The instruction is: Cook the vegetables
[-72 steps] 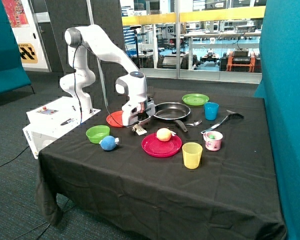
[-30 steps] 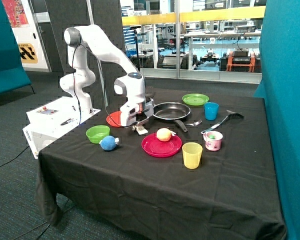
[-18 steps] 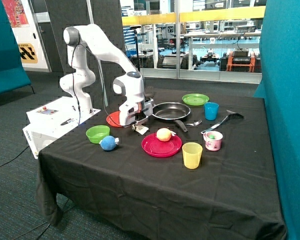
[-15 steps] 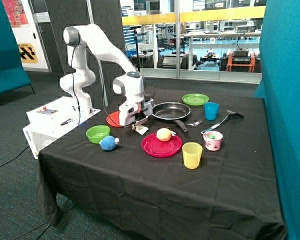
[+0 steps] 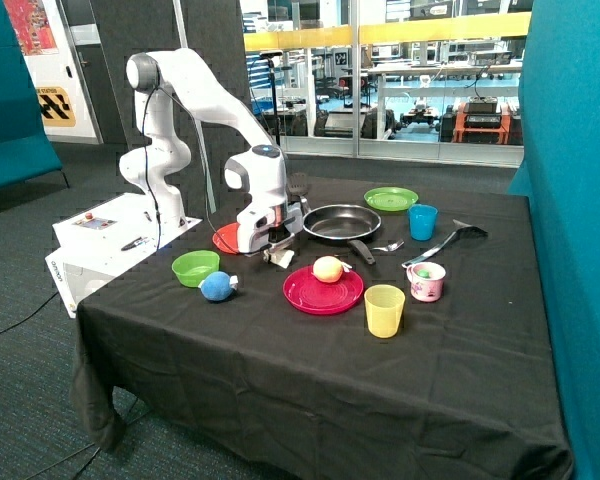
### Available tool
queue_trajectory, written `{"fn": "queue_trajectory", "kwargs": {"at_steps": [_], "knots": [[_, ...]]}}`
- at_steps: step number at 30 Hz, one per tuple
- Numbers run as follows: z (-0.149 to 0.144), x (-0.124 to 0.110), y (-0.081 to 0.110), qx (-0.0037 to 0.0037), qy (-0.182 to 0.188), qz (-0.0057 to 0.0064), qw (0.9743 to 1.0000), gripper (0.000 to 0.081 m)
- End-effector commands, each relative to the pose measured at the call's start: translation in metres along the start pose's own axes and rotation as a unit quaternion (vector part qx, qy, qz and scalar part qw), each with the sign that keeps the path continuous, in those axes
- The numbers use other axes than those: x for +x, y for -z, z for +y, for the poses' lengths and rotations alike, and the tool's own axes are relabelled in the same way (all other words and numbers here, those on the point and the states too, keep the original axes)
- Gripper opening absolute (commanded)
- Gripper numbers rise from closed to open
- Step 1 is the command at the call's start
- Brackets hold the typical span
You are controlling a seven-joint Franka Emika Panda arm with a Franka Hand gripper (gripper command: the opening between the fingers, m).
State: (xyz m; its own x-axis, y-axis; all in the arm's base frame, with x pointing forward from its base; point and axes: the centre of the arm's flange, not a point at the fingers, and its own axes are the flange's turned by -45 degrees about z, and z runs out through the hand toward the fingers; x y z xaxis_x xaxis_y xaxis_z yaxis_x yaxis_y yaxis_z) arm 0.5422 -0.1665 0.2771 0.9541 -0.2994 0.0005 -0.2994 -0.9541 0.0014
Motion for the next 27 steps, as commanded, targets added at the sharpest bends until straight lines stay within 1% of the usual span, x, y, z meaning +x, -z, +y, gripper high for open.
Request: {"fn": "queue_trajectory", "kwargs": {"at_steps": [1, 14, 17, 20, 22, 23, 24, 27], "knots": [[-0.005, 0.002, 0.014, 0.0007, 0.009, -0.0002, 1.0, 0.0], [-0.024, 0.016, 0.059, 0.00071, 0.037, -0.0002, 0.9993, 0.0], [-0.034, 0.016, 0.07, 0.00071, 0.056, -0.0002, 0.9984, 0.0], [-0.044, 0.016, 0.079, 0.00072, 0.067, -0.0002, 0.9978, 0.0], [-0.051, 0.015, 0.086, 0.00072, 0.08, -0.0002, 0.9968, 0.0], [-0.055, 0.014, 0.09, 0.00072, 0.091, -0.0002, 0.9959, 0.0], [-0.059, 0.013, 0.093, 0.00072, 0.092, -0.0002, 0.9958, 0.0], [-0.07, 0.009, 0.102, 0.00072, 0.109, -0.0002, 0.994, 0.0]]}}
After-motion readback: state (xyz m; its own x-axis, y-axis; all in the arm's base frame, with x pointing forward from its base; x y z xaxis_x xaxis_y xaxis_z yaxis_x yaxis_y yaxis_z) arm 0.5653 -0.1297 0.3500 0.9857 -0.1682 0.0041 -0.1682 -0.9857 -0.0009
